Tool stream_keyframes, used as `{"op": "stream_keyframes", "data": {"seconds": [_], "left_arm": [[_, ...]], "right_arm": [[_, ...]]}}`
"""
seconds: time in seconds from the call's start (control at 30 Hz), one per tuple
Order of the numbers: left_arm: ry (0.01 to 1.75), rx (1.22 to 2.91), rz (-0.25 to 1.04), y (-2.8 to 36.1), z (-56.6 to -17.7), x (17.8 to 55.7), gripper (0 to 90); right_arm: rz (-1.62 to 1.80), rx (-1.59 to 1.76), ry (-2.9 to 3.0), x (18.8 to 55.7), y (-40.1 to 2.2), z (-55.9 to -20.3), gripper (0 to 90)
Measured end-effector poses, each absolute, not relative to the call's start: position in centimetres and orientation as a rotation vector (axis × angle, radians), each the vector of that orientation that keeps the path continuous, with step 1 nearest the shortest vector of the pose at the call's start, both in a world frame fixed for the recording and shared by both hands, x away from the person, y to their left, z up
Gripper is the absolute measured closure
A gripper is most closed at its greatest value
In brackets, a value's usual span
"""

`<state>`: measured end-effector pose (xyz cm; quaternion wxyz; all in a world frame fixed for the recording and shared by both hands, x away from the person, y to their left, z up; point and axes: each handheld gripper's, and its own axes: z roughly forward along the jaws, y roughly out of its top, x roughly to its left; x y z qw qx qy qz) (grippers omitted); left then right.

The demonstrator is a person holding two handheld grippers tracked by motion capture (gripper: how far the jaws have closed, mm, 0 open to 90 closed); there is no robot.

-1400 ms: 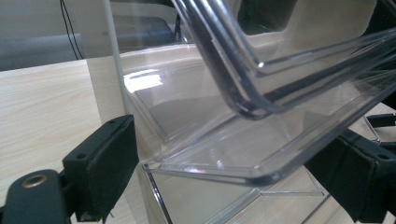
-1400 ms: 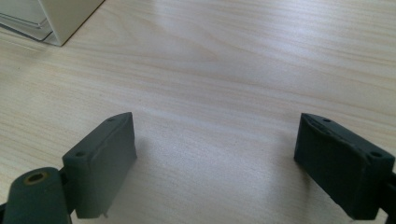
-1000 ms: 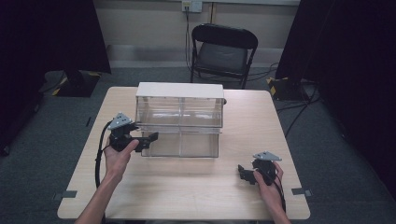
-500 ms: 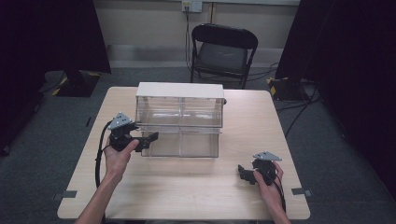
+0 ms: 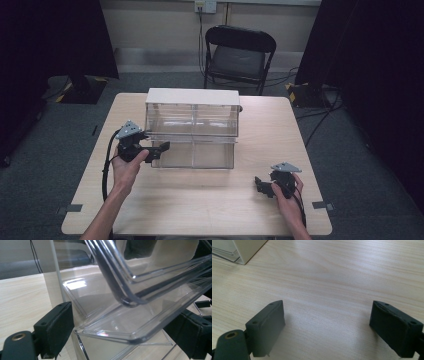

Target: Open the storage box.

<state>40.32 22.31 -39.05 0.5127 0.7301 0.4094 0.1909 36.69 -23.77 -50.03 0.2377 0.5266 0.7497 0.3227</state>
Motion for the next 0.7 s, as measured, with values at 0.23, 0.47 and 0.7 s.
{"op": "stream_keyframes", "data": {"seconds": [0.23, 0.47, 0.7], "left_arm": [[0.983, 1.756, 0.461, 22.26, -39.07, 40.33, 11.0], [0.981, 1.758, 0.463, 22.24, -39.05, 40.33, 11.0], [0.983, 1.762, 0.466, 22.23, -39.03, 40.36, 10.9]], "right_arm": [[0.884, 1.443, 2.054, 36.69, -23.76, -50.03, 12.0], [0.884, 1.443, 2.054, 36.69, -23.76, -50.03, 12.0], [0.884, 1.443, 2.054, 36.69, -23.76, -50.03, 12.0]]}}
